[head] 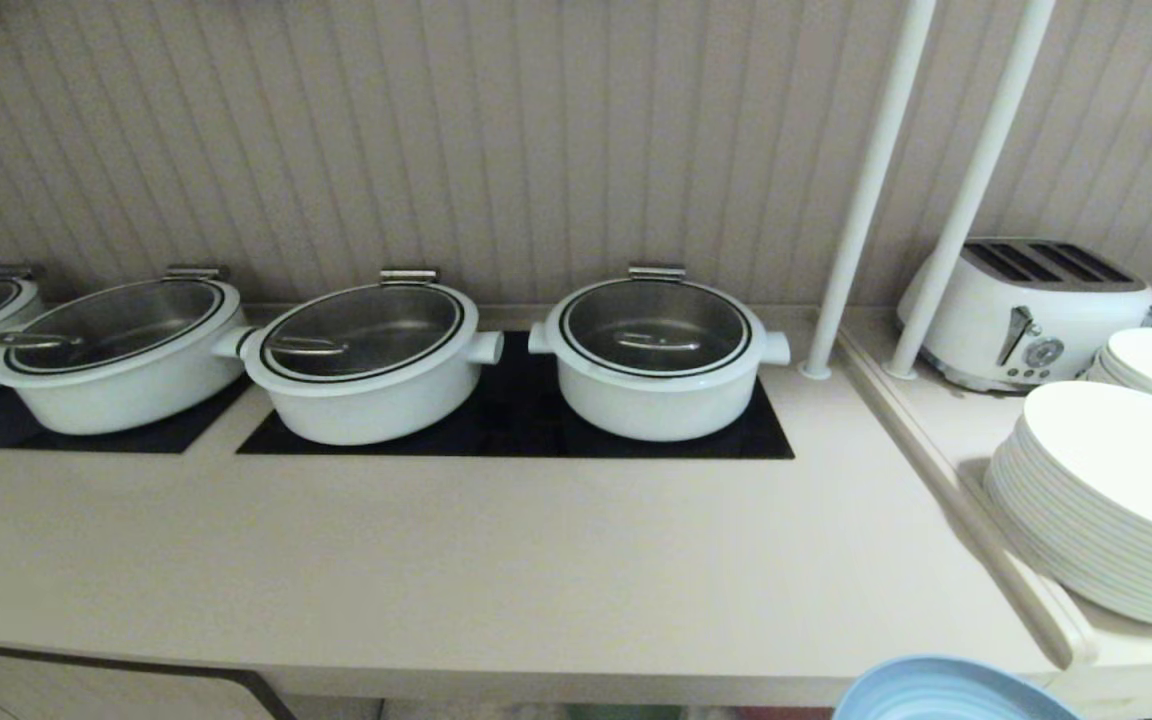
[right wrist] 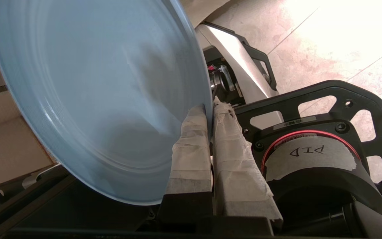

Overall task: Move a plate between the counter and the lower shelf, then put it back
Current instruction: Put the plate in the cupboard

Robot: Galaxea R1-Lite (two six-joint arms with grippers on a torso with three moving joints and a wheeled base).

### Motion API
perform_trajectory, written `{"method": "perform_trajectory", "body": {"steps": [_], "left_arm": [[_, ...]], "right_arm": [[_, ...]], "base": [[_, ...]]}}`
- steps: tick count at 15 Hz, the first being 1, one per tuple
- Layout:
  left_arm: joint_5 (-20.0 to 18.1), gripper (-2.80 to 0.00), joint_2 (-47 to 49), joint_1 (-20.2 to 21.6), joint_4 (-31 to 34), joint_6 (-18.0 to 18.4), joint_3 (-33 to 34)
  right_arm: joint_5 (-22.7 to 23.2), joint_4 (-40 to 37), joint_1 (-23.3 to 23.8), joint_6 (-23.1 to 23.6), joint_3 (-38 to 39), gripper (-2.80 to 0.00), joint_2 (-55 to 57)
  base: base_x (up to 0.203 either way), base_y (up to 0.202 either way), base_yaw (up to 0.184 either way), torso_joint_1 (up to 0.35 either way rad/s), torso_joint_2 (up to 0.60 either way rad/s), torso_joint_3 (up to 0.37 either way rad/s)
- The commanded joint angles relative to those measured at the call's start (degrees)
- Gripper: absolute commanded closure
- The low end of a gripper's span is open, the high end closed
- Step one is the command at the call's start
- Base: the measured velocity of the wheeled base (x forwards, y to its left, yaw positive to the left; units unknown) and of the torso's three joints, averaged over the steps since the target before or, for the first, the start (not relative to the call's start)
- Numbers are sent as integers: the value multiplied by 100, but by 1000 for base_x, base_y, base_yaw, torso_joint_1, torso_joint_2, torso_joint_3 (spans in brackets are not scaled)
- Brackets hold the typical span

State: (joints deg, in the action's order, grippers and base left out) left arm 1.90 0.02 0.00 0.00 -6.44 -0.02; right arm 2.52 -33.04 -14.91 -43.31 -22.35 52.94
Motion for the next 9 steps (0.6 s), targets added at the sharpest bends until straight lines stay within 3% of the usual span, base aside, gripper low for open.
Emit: {"method": "perform_trajectory", "body": {"steps": [1, 9], "left_arm": [[3, 0, -2, 0, 0, -7, 2], [3, 0, -2, 0, 0, -7, 2]], "right_arm": [[3, -18, 5, -46, -5, 0, 14], [3, -18, 14, -54, -15, 0, -47]], "base": [[0, 0, 0, 0, 0, 0], [0, 0, 0, 0, 0, 0]]}}
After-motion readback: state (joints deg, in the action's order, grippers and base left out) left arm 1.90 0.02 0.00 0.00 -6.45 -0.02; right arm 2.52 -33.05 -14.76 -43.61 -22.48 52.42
